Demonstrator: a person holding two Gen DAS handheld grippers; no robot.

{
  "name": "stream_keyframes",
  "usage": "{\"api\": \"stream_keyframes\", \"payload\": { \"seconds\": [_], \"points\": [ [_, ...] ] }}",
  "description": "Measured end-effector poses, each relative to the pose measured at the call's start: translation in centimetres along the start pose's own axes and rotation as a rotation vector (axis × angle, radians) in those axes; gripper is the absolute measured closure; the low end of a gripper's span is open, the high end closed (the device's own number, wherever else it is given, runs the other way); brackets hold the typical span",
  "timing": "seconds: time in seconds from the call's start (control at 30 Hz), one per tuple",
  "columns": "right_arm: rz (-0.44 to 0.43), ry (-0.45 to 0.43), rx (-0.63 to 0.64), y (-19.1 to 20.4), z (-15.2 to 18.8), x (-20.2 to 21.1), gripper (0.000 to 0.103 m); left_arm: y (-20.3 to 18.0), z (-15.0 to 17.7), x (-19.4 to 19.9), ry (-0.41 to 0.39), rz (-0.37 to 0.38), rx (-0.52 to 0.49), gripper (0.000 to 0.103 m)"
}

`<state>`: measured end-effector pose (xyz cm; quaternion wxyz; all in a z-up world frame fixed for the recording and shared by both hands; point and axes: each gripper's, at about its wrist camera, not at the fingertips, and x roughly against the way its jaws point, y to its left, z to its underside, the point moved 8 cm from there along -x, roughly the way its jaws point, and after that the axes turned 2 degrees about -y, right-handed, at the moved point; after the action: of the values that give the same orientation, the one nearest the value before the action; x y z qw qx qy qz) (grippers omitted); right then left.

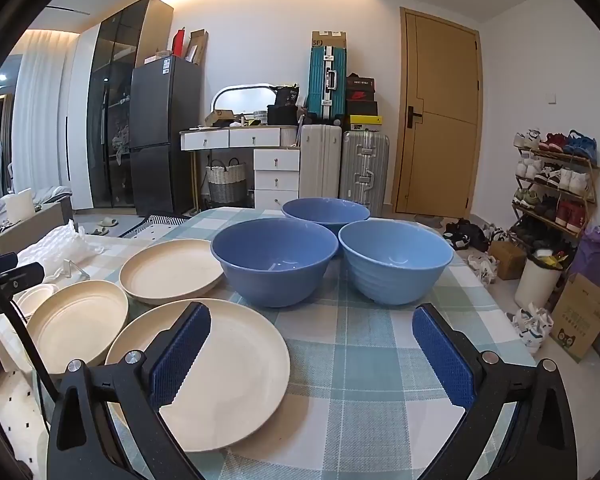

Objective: Organize plates and bowls

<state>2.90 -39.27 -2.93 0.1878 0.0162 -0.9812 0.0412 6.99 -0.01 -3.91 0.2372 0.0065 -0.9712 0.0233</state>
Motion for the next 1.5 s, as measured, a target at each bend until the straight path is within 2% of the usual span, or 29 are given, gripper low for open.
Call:
{"api": "stream_keyframes", "payload": {
  "seconds": [0.4,1.5],
  "points": [
    [-0.015,0.026,-0.013,-0.18,0.35,-0.22,0.0,-0.22,-0.14,-0.16,-0.004,-0.004,0.0,0.002],
    [-0.03,0.007,0.024,0.74,-0.17,-0.38,0.0,-0.59,-0.24,0.13,-0.012,0.0,0.0,0.002]
  ]
}}
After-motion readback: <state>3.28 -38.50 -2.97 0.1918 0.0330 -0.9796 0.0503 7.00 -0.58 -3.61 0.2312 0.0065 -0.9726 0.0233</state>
